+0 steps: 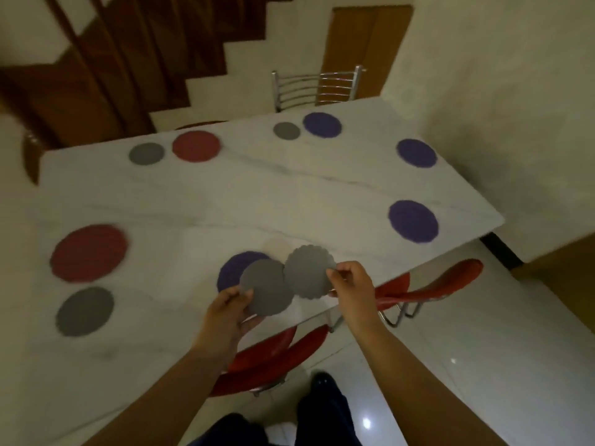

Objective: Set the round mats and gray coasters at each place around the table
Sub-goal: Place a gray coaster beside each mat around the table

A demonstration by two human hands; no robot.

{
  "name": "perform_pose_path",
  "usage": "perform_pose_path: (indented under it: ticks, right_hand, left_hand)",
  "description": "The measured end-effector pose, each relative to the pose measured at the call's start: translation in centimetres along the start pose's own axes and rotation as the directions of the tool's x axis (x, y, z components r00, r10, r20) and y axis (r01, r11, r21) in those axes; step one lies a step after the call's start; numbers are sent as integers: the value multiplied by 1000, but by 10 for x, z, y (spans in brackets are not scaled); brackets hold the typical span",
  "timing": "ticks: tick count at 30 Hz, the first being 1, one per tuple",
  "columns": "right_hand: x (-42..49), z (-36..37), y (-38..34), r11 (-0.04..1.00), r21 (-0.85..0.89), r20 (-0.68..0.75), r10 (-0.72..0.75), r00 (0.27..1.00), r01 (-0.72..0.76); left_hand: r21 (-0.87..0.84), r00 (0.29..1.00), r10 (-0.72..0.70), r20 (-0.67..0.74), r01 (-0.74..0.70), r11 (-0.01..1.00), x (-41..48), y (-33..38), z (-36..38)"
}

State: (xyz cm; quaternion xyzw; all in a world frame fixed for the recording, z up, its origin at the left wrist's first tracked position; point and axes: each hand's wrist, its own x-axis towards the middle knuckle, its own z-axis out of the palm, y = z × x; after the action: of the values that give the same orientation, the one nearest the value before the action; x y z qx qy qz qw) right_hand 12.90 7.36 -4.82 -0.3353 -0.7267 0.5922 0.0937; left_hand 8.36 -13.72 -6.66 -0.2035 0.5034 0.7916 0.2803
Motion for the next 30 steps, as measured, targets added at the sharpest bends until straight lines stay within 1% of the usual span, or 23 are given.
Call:
perform_pose_path:
  ticks: [4,8,12,17,22,24,30]
  right_hand:
    - [48,-8,4,999,-15,126,45,991,-44]
    - [88,-13,18,988,-81,203,149,968,-135]
    - [118,-6,30,965,-221,244,196,950,-143]
    - [134,14,44,929,-348,296,236,925,-125]
    - [140,23,50,873,-479,246,234,941,-92]
    - [142,22,51,858,-508,229,214,950,-71]
    - [146,23,48,830,-558,245,172,954,-6]
  left_hand:
    - [-139,977,61,-202,-90,986,-5,-9,7]
    - [-241,937,106,-332,-193,951,-14,-23,16]
    - [-297,901,128,-415,-267,917,-22,-39,18]
    - [-315,866,98,-490,-280,907,-32,-54,21]
    - [-325,850,88,-519,-291,900,-31,-54,22]
    - [-338,855,86,-511,-292,895,-29,-53,22]
    - [-317,869,76,-488,-258,912,-24,-49,22]
